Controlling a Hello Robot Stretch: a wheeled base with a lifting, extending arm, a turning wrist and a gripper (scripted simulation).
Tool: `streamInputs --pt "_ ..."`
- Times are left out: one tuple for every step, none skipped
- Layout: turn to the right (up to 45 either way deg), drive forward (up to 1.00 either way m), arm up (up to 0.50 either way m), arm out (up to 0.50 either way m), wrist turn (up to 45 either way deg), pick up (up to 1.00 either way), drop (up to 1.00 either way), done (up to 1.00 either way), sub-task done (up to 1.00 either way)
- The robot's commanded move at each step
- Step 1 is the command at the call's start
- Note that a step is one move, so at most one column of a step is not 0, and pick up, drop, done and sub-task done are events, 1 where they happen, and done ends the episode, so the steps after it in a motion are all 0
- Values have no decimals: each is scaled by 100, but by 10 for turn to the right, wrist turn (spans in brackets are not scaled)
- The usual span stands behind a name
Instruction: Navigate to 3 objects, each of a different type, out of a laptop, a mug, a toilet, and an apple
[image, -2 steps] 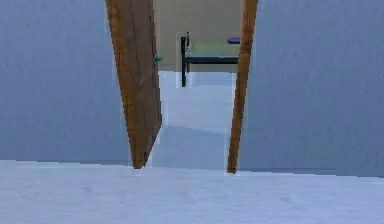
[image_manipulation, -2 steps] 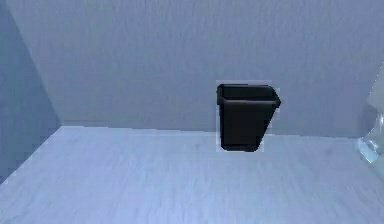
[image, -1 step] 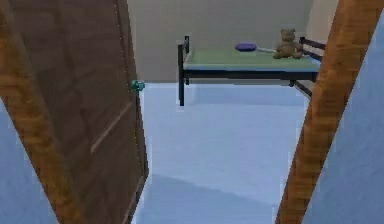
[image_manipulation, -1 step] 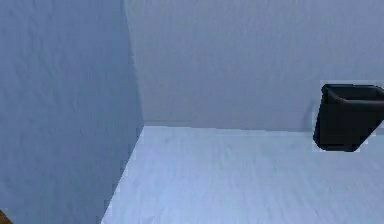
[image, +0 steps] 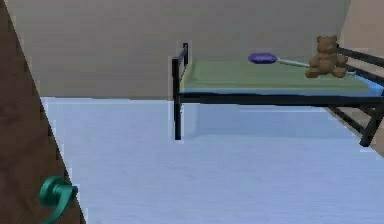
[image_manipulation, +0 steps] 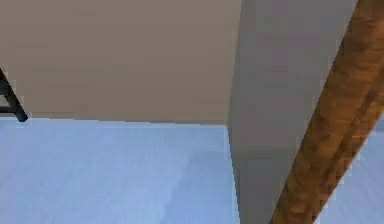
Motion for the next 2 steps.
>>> streamInputs --pt "0 70 0 0 0 0 0 0 0" --pt "-90 0 0 0 0 0 0 0 0"
